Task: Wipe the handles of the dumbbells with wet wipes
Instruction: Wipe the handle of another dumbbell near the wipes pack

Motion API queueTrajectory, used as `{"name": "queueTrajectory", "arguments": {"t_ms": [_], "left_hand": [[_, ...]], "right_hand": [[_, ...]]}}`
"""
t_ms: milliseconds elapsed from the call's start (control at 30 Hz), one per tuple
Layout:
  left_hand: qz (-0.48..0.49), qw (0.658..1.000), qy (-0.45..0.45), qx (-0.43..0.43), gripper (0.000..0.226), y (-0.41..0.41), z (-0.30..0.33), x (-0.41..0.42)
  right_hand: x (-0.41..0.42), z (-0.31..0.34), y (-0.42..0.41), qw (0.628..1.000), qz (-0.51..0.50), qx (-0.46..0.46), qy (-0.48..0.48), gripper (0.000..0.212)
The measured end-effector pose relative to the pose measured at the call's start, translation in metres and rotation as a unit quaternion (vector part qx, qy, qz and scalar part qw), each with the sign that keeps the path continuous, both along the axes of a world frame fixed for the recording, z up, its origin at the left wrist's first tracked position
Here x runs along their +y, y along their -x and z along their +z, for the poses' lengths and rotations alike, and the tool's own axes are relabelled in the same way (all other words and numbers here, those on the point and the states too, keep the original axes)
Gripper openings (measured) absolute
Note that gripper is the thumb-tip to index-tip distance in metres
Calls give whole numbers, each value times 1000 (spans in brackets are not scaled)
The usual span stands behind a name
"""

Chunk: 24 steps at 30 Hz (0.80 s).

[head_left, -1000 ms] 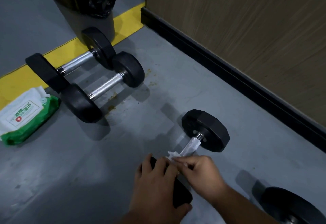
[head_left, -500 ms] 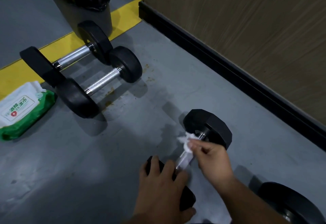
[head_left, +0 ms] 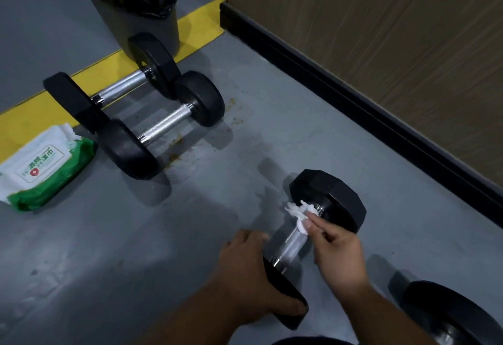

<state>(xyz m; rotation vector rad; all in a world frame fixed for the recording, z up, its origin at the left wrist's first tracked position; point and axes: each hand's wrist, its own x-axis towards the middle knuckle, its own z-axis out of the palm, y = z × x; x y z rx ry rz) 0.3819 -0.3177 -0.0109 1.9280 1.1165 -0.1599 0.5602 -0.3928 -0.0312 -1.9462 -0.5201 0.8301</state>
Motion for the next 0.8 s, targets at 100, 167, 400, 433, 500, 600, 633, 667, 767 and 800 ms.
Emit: {"name": "queueTrajectory", "arguments": {"t_ms": [100,167,400,433,500,600,633,667,767,800], "left_hand": [[-9,1000,-12,-26,118,0,2,-1],[-14,999,-21,-44,106,0,4,0],[-7,1000,-7,-3,121,2,-2,-2],[-6,1000,-13,-10,120,1,-2,-2],[-6,999,-27,-29,111,2,-4,-2],[-6,999,-33,-43,104,2,-6,-3],[-7,999,-35,-39,106,2,-7,-4],[-7,999,-35,-31,109,2,-7,-4],[-8,1000,-29,-9,115,2,-6,-4],[-8,999,-30,-9,116,2,-6,-4]], "right_hand": [[-9,-3,30,994,78,81,13,22],[-12,-2,34,979,183,74,47,21],[5,-7,-4,1000,-12,-18,-10,18],[3,-7,6,1000,9,13,-12,18],[-6,-9,26,993,110,24,19,20],[-9,-6,22,973,220,-37,52,19],[-6,-5,12,977,200,-60,47,17],[-2,-4,2,985,149,-70,41,16],[2,-5,-7,997,-3,-76,20,19],[1,-8,0,999,-10,-42,4,20]]}}
